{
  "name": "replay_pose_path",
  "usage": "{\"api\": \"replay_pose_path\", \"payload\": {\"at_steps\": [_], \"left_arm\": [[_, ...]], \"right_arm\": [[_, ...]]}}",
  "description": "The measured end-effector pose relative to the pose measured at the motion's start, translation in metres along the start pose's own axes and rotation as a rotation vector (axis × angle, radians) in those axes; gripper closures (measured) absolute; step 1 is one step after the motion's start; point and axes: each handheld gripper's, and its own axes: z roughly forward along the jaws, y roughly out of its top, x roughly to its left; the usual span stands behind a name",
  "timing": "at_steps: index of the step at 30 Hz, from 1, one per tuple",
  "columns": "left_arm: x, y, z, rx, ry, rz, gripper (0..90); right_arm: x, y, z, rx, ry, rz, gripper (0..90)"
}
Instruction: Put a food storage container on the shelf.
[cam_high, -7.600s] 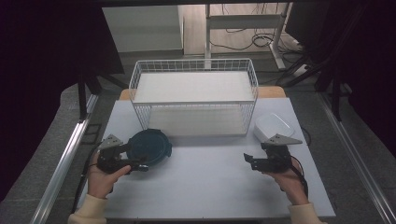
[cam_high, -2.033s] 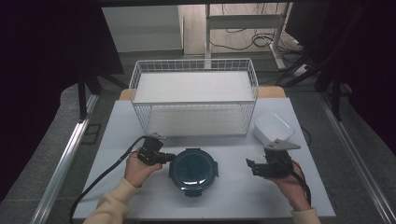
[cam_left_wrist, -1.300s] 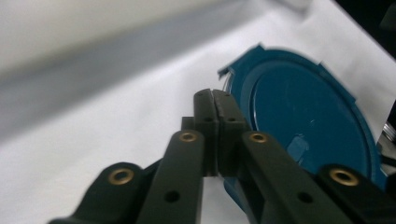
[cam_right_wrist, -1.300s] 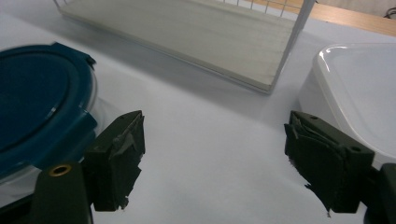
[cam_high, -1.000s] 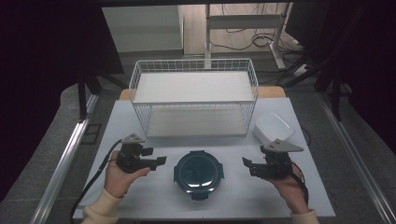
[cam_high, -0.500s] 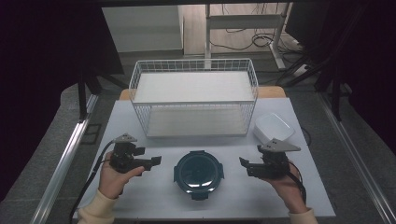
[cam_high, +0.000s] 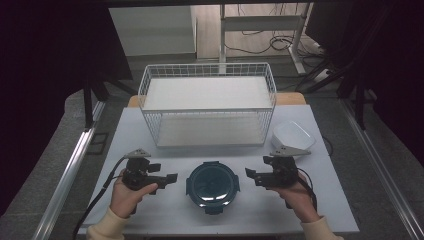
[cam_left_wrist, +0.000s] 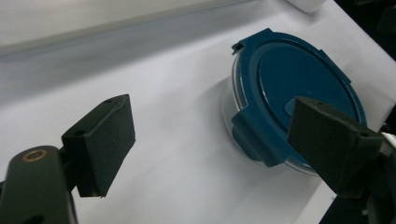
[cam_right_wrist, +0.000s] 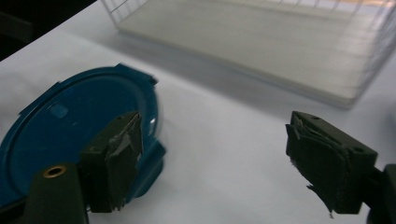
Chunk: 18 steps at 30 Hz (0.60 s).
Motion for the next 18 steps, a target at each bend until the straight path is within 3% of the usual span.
{"api": "replay_pose_path", "payload": {"at_steps": [4, 9, 13, 18], "left_arm": [[-0.003, -0.003, 0.011, 0.028, -0.018, -0.019, 13.6], [-0.004, -0.003, 0.019, 0.026, -0.086, -0.085, 12.0], [-0.003, -0.003, 0.026, 0.043, -0.137, -0.105, 12.1], [-0.003, -0.004, 0.033, 0.057, -0.152, -0.13, 12.6]], "right_arm": [[0.006, -0.005, 0.007, 0.035, 0.055, 0.033, 15.1], [0.011, -0.008, 0.012, 0.049, 0.099, 0.109, 14.4], [0.017, -0.011, 0.016, 0.066, 0.13, 0.142, 13.9], [0.018, -0.015, 0.021, 0.081, 0.155, 0.197, 13.3]]}}
